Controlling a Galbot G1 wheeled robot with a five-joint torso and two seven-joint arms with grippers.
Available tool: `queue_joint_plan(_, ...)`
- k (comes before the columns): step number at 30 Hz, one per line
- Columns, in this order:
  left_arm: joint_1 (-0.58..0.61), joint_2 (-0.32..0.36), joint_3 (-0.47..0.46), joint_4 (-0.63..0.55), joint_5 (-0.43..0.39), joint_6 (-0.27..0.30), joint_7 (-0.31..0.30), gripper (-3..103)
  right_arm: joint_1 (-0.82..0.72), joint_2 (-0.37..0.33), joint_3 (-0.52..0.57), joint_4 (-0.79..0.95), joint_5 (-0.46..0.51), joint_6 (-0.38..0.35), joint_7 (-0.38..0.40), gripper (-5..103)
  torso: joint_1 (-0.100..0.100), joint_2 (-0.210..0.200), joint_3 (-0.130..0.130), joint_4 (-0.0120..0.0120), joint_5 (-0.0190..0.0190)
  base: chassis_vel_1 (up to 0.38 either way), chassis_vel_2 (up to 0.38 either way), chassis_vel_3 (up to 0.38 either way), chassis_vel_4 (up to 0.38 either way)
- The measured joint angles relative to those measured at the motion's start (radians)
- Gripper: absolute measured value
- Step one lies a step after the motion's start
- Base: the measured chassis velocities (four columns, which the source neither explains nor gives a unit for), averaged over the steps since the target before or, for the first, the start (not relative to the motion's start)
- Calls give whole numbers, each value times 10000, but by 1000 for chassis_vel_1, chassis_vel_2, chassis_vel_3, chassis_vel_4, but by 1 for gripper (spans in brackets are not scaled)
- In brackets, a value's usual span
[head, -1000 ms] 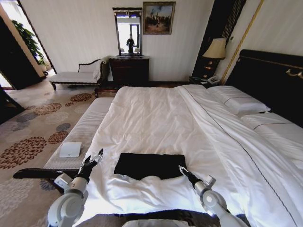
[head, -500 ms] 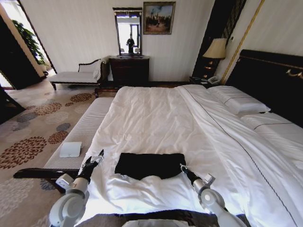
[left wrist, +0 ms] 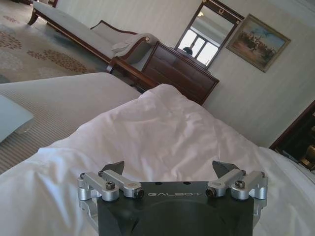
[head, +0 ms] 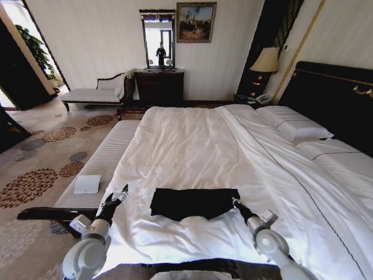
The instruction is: Fold the clothes on the bed.
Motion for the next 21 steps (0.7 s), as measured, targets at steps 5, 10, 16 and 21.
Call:
queue_joint_plan(5,-54,-83,80,-8,38,-1,0,100,-63,-325,660,19,-72,-58,527,6,0,0,0,2,-1,0,0,0,0)
queue_joint_plan(10,-102,-85,78,-14,34,-5,0,100,29,-310,470,-105,-595,5,589,6,0,0,0,-1,0,0,0,0,0)
queue_joint_plan(16,-83,-18,-78,113,-15,-10,-15,100,536,-82,-572,-164,-1868,1352,-1627,6,0,0,0,2,-1,0,0,0,0)
queue_joint_plan(21,-42,35,-178,118,-66,-6,-135,100,1100,-249,-1520,-348,-2161,2084,-3323,6,0,0,0,5,-2,0,0,0,0)
